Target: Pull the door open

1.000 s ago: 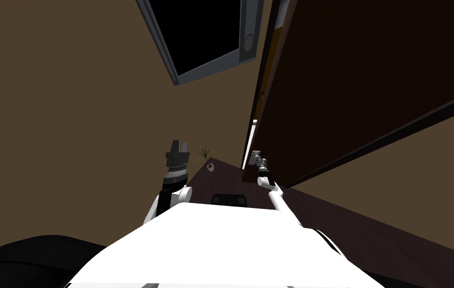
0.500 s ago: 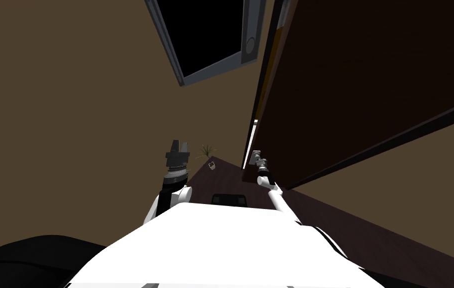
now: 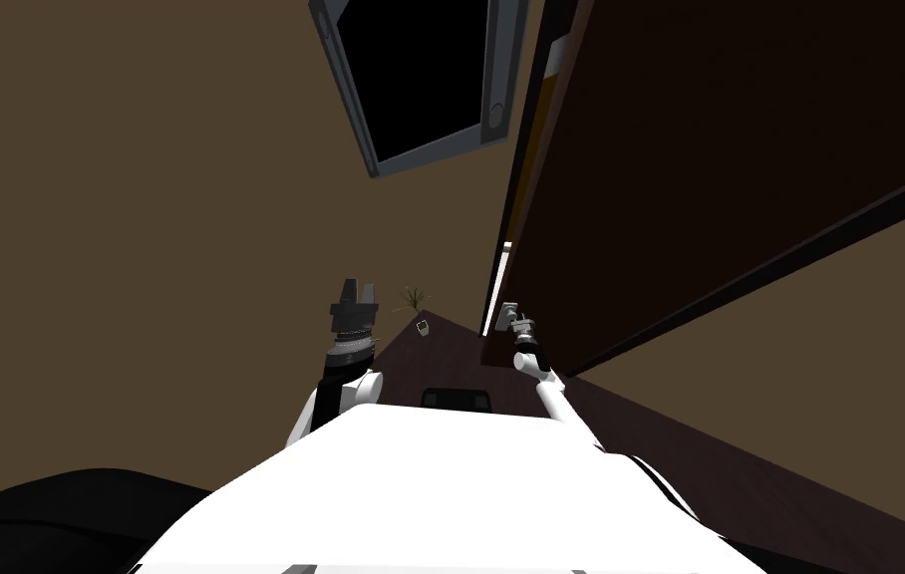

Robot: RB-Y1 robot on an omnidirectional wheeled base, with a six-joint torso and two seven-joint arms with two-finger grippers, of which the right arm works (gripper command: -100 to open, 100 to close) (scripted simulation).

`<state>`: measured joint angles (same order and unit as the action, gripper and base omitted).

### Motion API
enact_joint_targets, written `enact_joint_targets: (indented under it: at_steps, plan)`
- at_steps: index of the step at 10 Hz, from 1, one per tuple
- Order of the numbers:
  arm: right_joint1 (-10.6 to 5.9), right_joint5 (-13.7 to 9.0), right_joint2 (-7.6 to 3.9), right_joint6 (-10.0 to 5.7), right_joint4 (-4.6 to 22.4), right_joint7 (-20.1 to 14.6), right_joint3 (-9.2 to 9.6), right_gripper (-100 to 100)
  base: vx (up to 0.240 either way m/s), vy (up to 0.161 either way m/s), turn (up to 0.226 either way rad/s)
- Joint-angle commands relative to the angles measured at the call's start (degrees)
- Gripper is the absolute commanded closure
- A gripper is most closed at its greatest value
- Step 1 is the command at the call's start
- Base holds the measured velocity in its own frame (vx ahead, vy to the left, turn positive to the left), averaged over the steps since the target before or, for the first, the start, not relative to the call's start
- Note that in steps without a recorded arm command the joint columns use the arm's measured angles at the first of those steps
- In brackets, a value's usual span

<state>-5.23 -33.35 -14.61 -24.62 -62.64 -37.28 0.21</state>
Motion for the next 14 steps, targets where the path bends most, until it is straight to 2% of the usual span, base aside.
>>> enact_joint_targets:
  at_steps: [1,2,3,6,7,9,10,14]
  plan:
    - [0.16,0.00,1.07,0.52,-1.89,0.12,0.83,-100,-0.020,-0.004,-0.028]
    - [0.16,0.00,1.07,0.52,-1.89,0.12,0.83,-100,-0.004,-0.006,-0.016]
    - [0.72,-2.11,1.54,0.88,-2.96,-2.38,1.27,-100,-0.053,-0.031,0.038]
    - [1.03,-3.26,1.80,1.09,-3.55,-3.74,1.51,-100,-0.061,-0.022,0.057]
    - [1.65,-5.62,2.31,1.51,-4.75,-6.54,2.00,-100,-0.077,-0.022,0.079]
    - [1.65,-5.62,2.31,1.51,-4.75,-6.54,2.00,-100,-0.058,-0.025,0.011]
    - [2.27,-7.97,2.82,1.95,-5.94,-9.33,2.49,-100,-0.076,-0.029,0.046]
    - [3.34,-12.07,3.70,2.75,-8.04,-14.21,3.32,-100,-0.111,-0.051,0.062]
